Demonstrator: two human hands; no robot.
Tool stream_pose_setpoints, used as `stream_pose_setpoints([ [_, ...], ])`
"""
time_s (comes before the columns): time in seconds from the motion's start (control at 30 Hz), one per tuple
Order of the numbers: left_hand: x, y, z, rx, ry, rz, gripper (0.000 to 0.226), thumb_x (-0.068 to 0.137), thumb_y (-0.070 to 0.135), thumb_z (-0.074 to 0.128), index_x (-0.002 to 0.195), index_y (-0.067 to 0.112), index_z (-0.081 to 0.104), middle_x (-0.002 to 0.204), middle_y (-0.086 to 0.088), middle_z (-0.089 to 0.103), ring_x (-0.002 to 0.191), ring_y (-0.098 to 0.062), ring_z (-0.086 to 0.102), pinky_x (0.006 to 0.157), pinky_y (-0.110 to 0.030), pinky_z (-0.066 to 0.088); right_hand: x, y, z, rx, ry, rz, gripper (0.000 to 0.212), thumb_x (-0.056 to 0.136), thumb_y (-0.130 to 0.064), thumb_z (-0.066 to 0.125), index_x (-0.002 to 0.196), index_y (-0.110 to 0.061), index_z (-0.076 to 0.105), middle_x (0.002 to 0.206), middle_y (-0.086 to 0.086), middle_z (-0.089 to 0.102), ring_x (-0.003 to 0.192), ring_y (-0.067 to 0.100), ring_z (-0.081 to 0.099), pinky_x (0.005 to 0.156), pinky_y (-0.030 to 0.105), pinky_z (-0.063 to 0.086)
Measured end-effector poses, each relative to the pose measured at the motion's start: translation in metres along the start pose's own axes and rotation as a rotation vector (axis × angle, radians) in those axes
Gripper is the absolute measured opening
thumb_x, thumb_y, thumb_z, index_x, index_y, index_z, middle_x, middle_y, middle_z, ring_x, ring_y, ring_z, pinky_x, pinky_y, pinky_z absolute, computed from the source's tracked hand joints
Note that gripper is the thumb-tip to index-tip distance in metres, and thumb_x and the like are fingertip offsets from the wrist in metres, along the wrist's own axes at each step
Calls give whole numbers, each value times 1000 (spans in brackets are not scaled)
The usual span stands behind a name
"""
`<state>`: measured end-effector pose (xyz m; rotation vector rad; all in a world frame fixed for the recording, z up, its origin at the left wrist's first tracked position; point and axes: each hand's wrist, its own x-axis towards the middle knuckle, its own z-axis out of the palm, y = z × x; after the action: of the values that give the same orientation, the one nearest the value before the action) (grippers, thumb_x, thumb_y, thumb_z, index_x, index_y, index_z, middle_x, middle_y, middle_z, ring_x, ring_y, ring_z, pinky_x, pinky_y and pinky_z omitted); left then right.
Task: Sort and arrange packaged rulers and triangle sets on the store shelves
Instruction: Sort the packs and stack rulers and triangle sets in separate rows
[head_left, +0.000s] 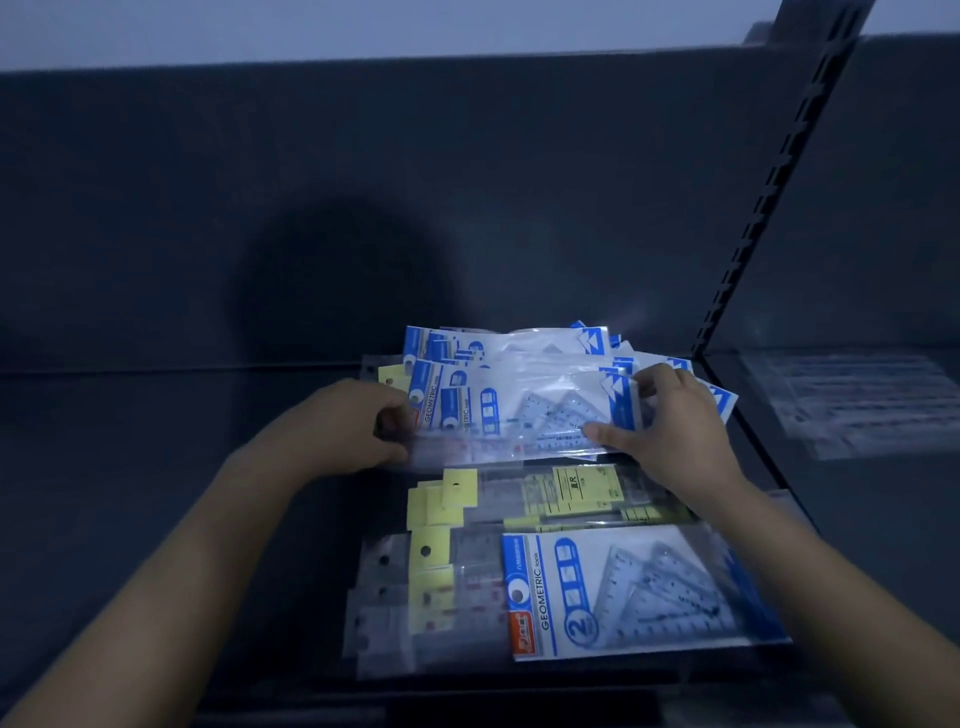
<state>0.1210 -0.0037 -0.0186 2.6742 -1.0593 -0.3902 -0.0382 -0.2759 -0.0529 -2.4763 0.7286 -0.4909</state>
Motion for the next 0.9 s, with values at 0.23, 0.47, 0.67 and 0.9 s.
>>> stream_pose_setpoints([
  [0.23,8,7,-6,-139,127,36,27,74,34,77,97,31,63,93,18,59,83,-2,58,73,-20,47,0,10,-8,312,-20,-29,24,87,-29,65,74,-17,50,71,-1,62,69,18,57,59,29,42],
  [0.47,41,27,8,-84,233,93,52,79,45,72,123,21,58,120,5,57,111,-14,52,97,-34,42,0,21,-36,1095,-20,274,12,88,-20,65,85,-13,55,86,4,71,76,21,72,57,32,58],
  [0.67,59,48,16,49,119,142,68,67,61,73,125,31,53,115,11,49,112,-13,47,98,-36,40,-5,26,-43,1062,-220,286,44,65,3,78,104,-4,59,95,10,73,80,27,72,58,28,57],
  [0.9,69,51,2,-114,6,102,33,65,39,85,72,29,54,89,14,56,88,-7,54,70,-23,41,-3,46,-62,1161,-191,313,17,81,4,64,96,-3,64,90,10,74,87,28,71,61,31,59],
])
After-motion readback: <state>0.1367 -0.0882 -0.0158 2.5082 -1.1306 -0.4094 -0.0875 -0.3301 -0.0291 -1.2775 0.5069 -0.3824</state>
